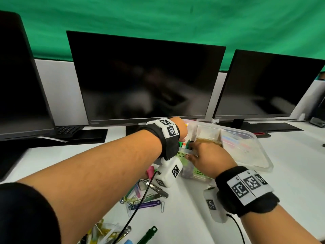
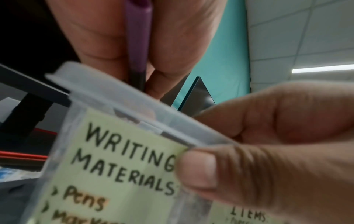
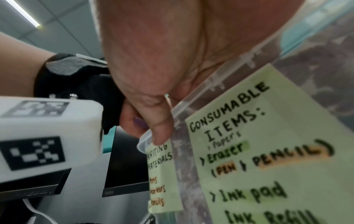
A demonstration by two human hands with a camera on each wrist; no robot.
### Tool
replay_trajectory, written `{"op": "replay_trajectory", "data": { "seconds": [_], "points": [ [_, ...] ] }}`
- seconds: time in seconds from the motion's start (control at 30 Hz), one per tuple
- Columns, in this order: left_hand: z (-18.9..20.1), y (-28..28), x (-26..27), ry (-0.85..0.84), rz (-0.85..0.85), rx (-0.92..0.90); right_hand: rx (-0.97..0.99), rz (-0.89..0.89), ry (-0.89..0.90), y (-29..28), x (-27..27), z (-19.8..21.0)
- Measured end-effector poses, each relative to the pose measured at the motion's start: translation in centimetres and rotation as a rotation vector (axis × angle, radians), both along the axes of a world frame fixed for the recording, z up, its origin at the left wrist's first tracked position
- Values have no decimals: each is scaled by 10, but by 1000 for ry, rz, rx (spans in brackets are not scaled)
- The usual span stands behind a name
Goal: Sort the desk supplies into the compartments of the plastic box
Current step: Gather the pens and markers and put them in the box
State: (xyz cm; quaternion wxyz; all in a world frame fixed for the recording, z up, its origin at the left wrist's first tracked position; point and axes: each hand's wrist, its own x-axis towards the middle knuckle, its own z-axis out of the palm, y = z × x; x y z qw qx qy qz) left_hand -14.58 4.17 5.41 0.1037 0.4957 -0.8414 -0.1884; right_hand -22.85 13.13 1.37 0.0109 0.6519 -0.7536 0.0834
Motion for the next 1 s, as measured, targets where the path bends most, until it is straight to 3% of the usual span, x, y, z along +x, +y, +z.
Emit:
{"op": "replay_trajectory", "data": {
  "seconds": [0.07, 0.1, 0.17, 0.3, 0.47, 0.57, 0.7, 0.77, 0.87, 1.0],
  "points": [
    [-5, -9, -2, 113, 65, 130, -9, 1, -3, -1, -1, 0],
    [-7, -10, -3, -20, -23, 38, -11, -1, -6, -1, -1, 0],
    [-13, -20, -9, -74, -95, -29, -6, -3, -12, -1, -2, -1],
    [-14, -20, -5, 152, -78, 84, -12, -7, -10, 0, -2, 0],
    [-12, -24, 41, 474, -96, 189, 1, -38, -23, 1, 0, 6],
    [-22, -28, 99, 232, -45, 142, 2, -70, -43, -1, 5, 3],
    [-48, -30, 174, -472, 53, 167, -12, -124, -38, -8, 10, 1],
    [-60, -28, 201, -678, 110, 164, -13, -142, -32, -11, 14, 1],
    [-71, -29, 221, -745, 166, 104, -6, -156, -14, -14, 18, -1],
    [-75, -27, 223, -661, 245, 112, -13, -157, 8, -13, 22, -2]
  ]
}}
